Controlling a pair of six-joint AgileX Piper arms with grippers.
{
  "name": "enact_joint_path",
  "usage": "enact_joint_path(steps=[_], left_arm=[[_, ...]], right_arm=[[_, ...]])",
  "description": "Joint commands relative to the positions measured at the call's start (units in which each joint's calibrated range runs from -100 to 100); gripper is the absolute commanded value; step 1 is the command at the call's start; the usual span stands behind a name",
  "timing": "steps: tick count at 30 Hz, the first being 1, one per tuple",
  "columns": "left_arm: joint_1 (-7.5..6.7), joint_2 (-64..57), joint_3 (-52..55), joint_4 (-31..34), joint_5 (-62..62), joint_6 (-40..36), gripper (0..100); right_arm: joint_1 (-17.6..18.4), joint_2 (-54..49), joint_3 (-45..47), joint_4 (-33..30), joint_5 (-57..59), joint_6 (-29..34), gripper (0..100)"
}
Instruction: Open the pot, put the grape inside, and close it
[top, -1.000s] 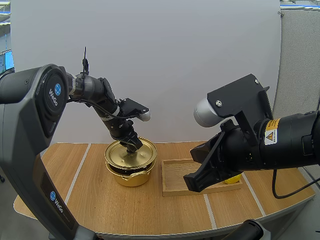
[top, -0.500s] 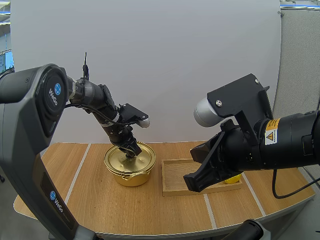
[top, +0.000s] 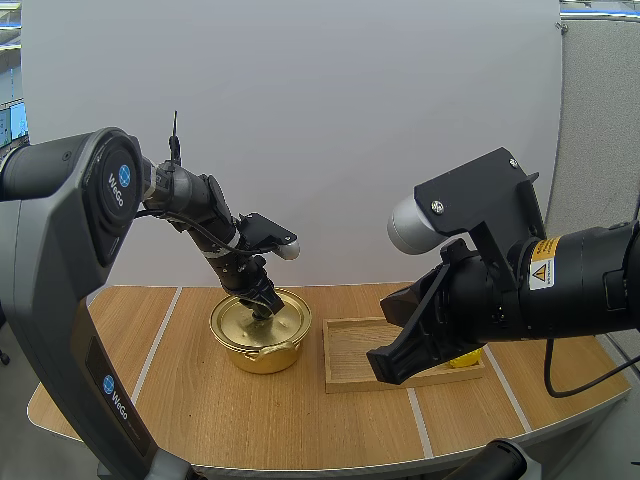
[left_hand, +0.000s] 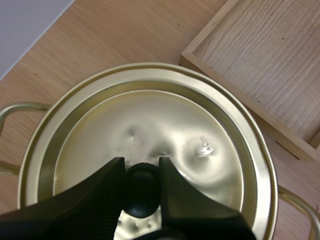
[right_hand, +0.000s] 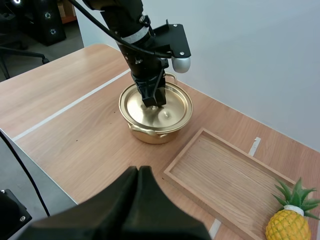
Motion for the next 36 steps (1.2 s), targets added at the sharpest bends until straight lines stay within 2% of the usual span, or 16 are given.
enact_joint_path(steps=[1,4,5,7,15,24,36], left_arm=[[-0.14,0.7,0.7,-0.5,5.2,0.1,29],[-0.14,0.0,0.7,-0.7,6.9,0.1,68],[-0.14,-0.8,0.7,-1.0,7.1,0.1,85],[-0.14,-2.3,0.3,-1.3,7.6,0.1,100],[-0.14,-15.3,-1.8,-2.1,10.3,-0.5,100],[-0.14,-38.2,-6.7,-2.1,23.7,-4.0,100],[-0.14,-66.3,-7.8,-2.0,29.4,-10.4,100]], right_arm=[[-0.2,-0.5,0.2,0.0,0.3,0.0,0],[-0.2,-0.5,0.2,0.0,0.3,0.0,0],[-0.2,-0.5,0.2,0.0,0.3,0.0,0],[-0.2,-0.5,0.2,0.1,0.3,0.0,0],[-0.2,-0.5,0.2,0.1,0.3,0.0,0],[-0.2,-0.5,0.2,1.1,0.3,0.0,0],[-0.4,-0.7,0.2,1.1,0.0,0.0,0]])
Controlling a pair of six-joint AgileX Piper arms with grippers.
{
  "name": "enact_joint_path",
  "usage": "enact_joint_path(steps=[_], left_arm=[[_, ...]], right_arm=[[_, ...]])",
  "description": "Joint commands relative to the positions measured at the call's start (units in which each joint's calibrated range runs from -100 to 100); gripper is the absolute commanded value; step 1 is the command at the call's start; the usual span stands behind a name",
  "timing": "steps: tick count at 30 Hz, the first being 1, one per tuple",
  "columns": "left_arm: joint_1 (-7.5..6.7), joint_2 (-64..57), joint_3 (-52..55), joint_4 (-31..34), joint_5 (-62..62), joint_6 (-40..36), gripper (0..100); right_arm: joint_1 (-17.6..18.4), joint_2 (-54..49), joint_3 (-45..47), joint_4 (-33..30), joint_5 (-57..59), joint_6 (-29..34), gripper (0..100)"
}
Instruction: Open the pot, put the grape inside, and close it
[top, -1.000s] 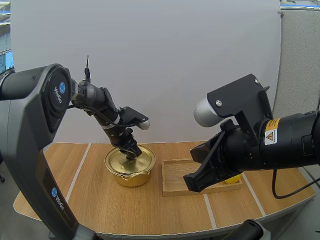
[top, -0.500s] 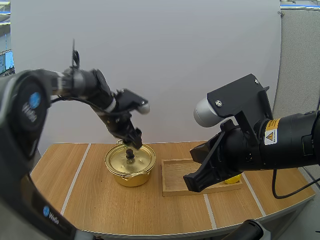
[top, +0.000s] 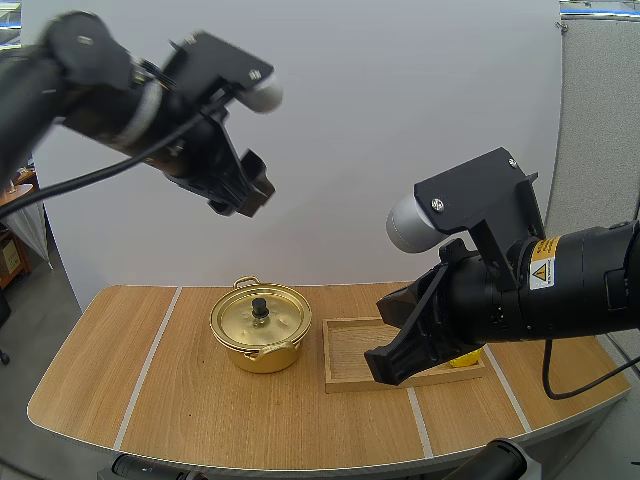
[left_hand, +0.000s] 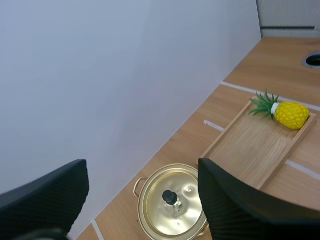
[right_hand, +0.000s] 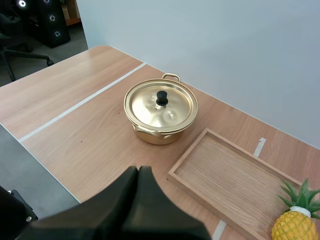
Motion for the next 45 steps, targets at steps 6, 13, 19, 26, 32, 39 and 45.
enact_joint_path(steps=[6,13,19,26,32,39,45], left_arm=[[-0.14,-18.6,-0.5,-0.9,4.1,-6.6,100],[-0.14,-28.5,-0.5,0.5,4.1,-11.5,100],[0.17,-32.1,0.4,0.4,4.1,-11.7,100],[0.25,-35.6,3.7,0.2,4.1,-11.8,100],[1.97,-40.2,13.5,0.2,4.1,-11.8,100],[3.88,-45.9,22.1,0.2,4.1,-11.8,100],[5.23,-47.9,28.4,0.2,4.1,-11.8,53]], right_arm=[[-1.6,-2.7,0.2,0.2,0.0,0.0,0],[-3.5,-7.3,0.2,0.6,-0.3,0.0,0],[-5.4,-9.2,0.2,2.2,-0.4,0.0,0],[-7.1,-10.0,0.2,3.0,-0.4,0.0,0],[-8.7,-10.0,0.2,3.0,-1.4,0.0,0],[-9.0,-10.0,0.2,2.8,-2.3,0.0,0],[-10.3,-10.0,0.2,2.7,-5.5,0.0,0]])
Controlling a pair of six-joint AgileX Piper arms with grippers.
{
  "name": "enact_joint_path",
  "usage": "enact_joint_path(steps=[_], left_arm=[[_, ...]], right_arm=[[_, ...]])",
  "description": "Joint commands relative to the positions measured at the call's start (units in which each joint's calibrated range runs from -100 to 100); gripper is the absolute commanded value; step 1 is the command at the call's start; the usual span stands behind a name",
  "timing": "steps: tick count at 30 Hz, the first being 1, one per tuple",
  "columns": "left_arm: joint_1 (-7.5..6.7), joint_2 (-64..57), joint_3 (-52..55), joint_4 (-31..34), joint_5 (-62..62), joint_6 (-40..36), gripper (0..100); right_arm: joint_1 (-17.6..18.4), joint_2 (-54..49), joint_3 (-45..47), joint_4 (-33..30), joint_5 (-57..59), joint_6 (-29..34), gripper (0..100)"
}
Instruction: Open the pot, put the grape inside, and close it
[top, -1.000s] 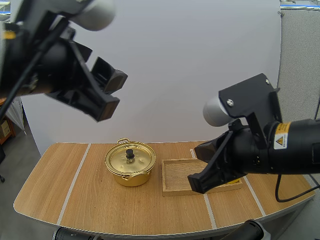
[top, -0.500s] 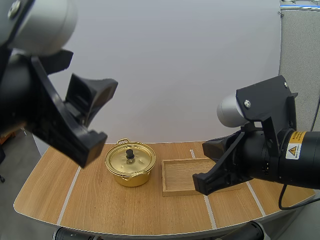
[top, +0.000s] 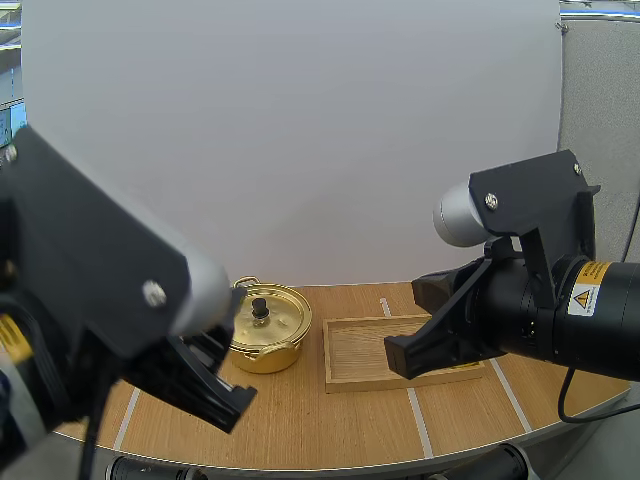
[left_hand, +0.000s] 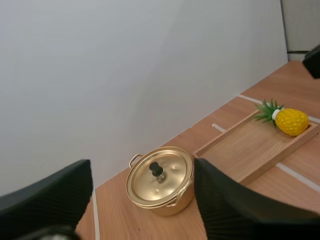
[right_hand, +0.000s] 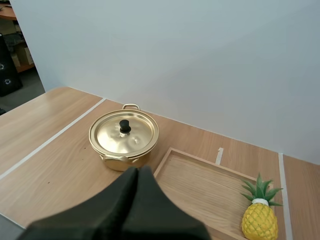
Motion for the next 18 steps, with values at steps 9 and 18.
enact_joint_path(steps=[9,18], left_arm=[[0.41,-0.4,2.8,0.0,0.0,-1.0,0],[-1.35,-0.4,14.6,0.0,-45.3,-6.4,0]], right_arm=[[-1.5,-0.5,9.3,-0.4,-15.2,0.0,0],[-2.3,-0.5,18.7,-1.6,-44.7,0.0,0]])
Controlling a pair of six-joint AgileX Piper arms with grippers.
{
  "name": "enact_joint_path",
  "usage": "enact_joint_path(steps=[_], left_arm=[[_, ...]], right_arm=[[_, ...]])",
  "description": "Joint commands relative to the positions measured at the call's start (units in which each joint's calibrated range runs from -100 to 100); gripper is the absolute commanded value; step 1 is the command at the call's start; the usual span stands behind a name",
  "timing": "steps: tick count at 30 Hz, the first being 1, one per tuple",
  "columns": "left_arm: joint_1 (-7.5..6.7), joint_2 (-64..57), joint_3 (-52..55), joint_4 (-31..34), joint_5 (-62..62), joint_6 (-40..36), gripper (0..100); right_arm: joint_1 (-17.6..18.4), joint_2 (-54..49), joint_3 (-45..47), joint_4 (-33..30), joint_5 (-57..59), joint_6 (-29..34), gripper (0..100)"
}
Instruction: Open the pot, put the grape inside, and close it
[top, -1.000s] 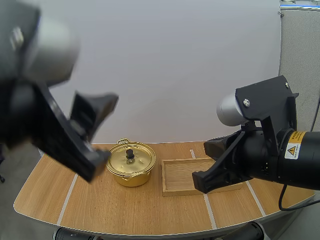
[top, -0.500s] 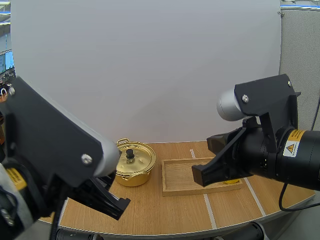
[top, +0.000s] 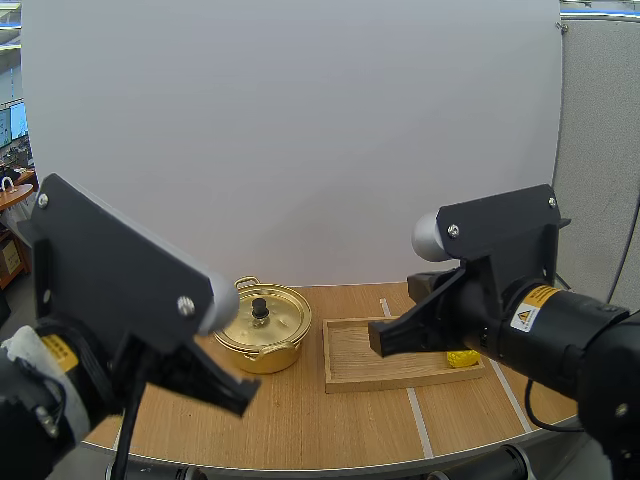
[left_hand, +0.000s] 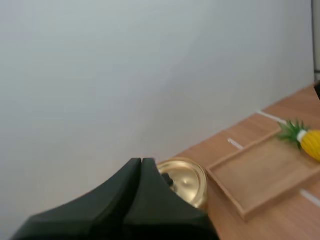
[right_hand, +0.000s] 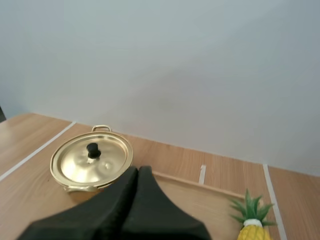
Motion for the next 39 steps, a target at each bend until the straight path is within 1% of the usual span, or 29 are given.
enact_joint_path(steps=[1,4,7,10,12,14,18,22,24,25,26,27,30,35,37,39], left_arm=[[-1.02,-0.2,5.9,0.2,-22.3,-2.3,0],[-1.29,-0.2,11.6,0.3,-31.7,-2.3,0],[-1.37,-0.2,18.0,-0.1,-41.4,-2.5,0],[-1.76,-0.2,24.1,-0.6,-51.3,-3.8,0],[-2.14,-0.2,28.1,-0.6,-55.4,-5.4,0],[-2.20,-0.2,31.7,-0.6,-57.8,-6.5,0],[-2.76,-0.2,36.3,-0.6,-63.2,-8.2,0],[-2.76,-0.2,40.9,-0.6,-65.1,-8.4,0],[-2.76,-0.2,41.2,-0.5,-67.2,-8.4,0],[-2.76,-0.2,41.2,-0.5,-62.3,-8.4,0],[-2.76,-0.2,41.2,-0.5,-61.4,-8.5,0],[-2.76,-0.2,41.2,-0.5,-60.5,-8.6,0],[-2.76,-0.2,41.2,-0.5,-59.7,-9.6,0],[-2.76,-0.2,41.2,0.7,-49.3,-13.4,0],[-2.76,-0.2,41.2,4.2,-46.3,-16.2,0],[-2.76,-0.2,41.2,11.4,-46.2,-21.7,0]], right_arm=[[-0.3,-0.4,2.1,-1.6,-11.5,0.0,0],[-0.3,-0.4,5.8,-4.1,-20.7,0.0,0],[-0.3,-0.4,10.9,-4.2,-28.1,0.0,0],[-0.4,-0.4,16.1,-4.2,-35.7,0.0,0],[-1.0,-0.4,19.9,-4.2,-40.9,0.0,0],[-2.0,-0.4,23.4,-4.2,-45.4,0.0,0],[-3.9,-0.5,28.2,-3.1,-47.4,0.1,0],[-4.1,-2.4,32.2,-1.9,-47.4,0.1,0],[-4.1,-3.4,33.9,-1.9,-47.4,0.1,0],[-4.1,-3.7,33.9,-1.9,-47.4,0.1,0],[-4.1,-3.7,33.9,-1.9,-47.4,0.1,0],[-4.1,-3.7,33.9,-1.9,-43.5,0.2,0],[-4.1,-3.7,33.9,-0.6,-40.6,0.2,0],[-4.4,-3.7,33.9,0.2,-32.4,0.2,0],[-4.4,-3.7,33.9,-0.1,-30.5,0.2,0],[-4.4,-3.7,33.9,-0.4,-30.5,0.2,0]])
